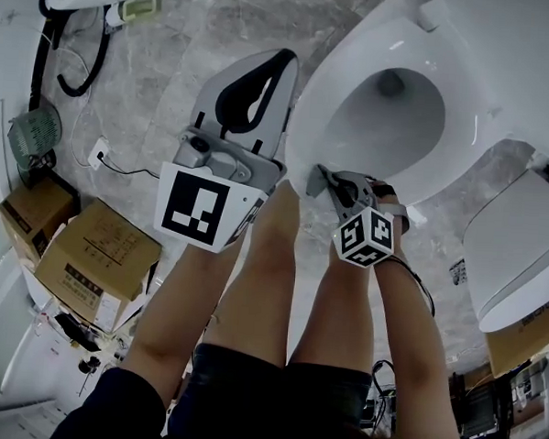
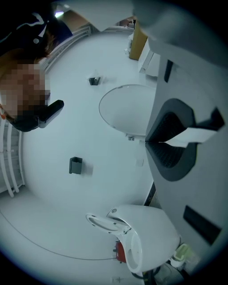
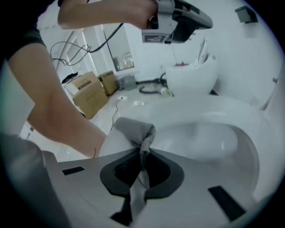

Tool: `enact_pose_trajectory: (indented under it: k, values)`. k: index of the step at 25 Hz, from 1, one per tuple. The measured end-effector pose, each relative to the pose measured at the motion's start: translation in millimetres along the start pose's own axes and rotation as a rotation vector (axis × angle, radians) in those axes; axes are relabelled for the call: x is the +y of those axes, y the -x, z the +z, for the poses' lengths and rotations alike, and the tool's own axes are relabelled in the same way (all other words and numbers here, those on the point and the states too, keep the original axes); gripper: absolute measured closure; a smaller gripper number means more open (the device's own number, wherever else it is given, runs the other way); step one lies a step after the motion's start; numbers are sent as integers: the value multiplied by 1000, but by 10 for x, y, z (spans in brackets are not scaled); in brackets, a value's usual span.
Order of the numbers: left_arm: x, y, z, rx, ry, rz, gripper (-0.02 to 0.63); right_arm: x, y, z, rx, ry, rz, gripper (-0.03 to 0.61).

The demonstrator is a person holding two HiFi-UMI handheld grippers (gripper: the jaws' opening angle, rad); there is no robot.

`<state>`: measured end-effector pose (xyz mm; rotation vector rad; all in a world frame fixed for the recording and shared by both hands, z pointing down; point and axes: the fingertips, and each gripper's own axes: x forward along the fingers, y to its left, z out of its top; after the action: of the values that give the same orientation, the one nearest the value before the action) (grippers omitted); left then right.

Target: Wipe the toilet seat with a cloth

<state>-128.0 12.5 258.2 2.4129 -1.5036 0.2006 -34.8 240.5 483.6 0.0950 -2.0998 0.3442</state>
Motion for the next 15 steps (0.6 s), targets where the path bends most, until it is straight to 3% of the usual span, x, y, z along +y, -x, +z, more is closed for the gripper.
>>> enact_pose_trajectory:
  k: [3, 7, 12, 15]
  values:
    - [-79, -46, 28, -5, 2, -14, 594, -24, 182, -226, 96, -104, -40, 545]
    - [-157, -93, 117, -21, 10, -25, 594, -129, 341, -449, 191, -155, -127, 545]
    - [-168, -90, 100, 3, -18, -43, 594, 97, 125, -6, 71, -278, -72, 545]
    - [-212, -118, 76, 15, -25, -56, 594, 56, 8, 278, 22, -341, -97, 545]
